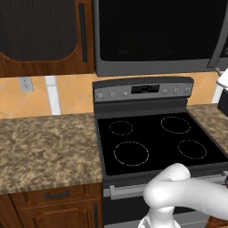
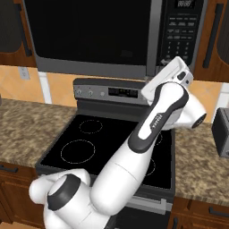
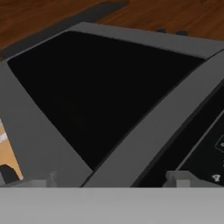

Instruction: Pick the lime from the sink and place it in the bowl. Then pick the bowl and place it in the microwave. Then close the microwave door and press the start button.

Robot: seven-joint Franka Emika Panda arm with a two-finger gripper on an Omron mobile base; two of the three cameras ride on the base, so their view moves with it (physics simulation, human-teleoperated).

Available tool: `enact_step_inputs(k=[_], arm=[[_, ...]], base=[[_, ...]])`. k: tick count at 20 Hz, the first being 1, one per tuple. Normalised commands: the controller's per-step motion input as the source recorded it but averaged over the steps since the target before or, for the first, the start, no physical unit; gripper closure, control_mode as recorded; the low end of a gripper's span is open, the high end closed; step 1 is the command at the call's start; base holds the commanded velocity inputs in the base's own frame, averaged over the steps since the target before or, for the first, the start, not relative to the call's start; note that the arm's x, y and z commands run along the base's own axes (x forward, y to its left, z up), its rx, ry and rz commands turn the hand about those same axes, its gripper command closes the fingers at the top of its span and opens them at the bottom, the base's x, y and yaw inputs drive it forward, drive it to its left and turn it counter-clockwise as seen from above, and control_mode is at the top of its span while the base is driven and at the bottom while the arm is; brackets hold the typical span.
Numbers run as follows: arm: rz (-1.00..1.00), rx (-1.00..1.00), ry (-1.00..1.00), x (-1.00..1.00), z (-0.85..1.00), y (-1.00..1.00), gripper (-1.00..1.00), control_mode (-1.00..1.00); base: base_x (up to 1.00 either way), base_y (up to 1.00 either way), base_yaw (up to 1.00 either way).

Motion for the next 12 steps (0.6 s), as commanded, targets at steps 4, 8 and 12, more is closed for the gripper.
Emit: enact_step_inputs(k=[4, 8, 12], arm=[[0.00, 0.10, 0.00, 0.28, -0.09, -0.20, -1.00, -1.00], [0.01, 0.10, 0.00, 0.25, -0.14, -0.30, -1.00, -1.00], [0.06, 0.10, 0.02, 0.44, -0.03, -0.19, -1.00, -1.00]], base=[[0.00, 0.00, 0.00], [0.00, 0.00, 0.00], [0.00, 0.00, 0.00]])
